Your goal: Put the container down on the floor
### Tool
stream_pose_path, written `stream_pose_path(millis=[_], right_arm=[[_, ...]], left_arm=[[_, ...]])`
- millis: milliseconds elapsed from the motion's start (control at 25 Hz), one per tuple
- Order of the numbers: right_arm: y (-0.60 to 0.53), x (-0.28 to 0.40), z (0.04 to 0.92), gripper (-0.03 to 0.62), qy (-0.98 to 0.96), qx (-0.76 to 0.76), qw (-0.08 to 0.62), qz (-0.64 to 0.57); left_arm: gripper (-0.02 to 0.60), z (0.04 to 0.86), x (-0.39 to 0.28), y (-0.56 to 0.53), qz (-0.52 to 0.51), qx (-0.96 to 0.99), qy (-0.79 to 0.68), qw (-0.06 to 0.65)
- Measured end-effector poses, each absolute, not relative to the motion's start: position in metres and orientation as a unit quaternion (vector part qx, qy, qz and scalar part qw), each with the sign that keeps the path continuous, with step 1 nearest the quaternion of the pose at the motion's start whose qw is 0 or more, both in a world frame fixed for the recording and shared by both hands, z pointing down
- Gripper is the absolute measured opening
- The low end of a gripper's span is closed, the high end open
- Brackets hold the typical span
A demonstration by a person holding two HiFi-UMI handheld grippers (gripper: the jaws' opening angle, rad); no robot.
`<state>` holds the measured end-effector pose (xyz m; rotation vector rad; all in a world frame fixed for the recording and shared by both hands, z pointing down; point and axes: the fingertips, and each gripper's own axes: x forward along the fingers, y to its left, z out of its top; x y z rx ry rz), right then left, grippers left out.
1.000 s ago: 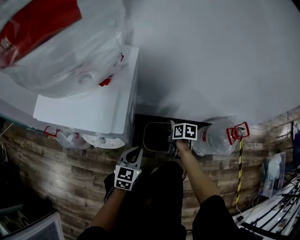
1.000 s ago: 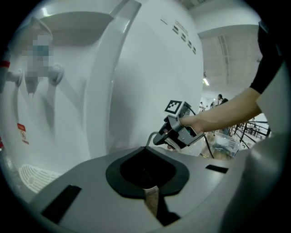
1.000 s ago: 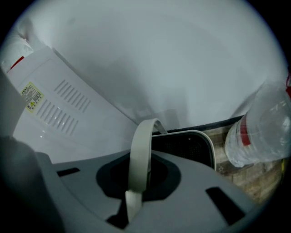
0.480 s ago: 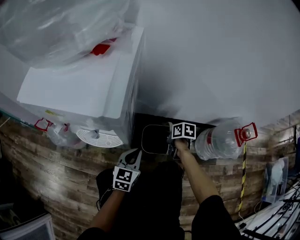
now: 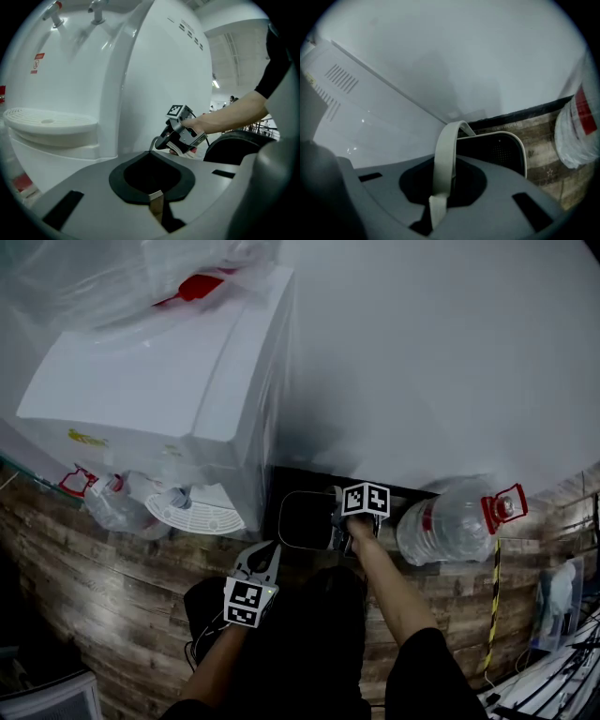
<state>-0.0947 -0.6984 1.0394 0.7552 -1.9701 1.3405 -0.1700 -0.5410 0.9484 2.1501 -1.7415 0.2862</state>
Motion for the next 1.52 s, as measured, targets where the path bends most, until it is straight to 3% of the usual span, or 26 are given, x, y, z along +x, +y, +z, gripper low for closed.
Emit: stream_pose_path(millis=[480,800,1160,1520], right_arm=[[-0.707,-0.12,1.054,0.017,-0.735,0.276,0.25,0.566],[-0.71,-0.112,1.056,0.018,-0.743,0.273,0.247,0.559],[-0.716,-0.08,1.071,0.021,-0.758,0.31,0.353,0.452],[-0.721,-0.033,1.088,0.08,-0.743,0.368,0.417,0.371]], left_arm=[[0.014,0.963,-0.179,-0.525,0.102,0.764,-0.617,0.159],[0.014,0.974,-0.175,-0.523,0.104,0.779,-0.6,0.151],[0.014,0.987,-0.179,-0.517,0.107,0.784,-0.591,0.155],[0.014,0.994,-0.168,-0.518,0.108,0.794,-0.577,0.161]])
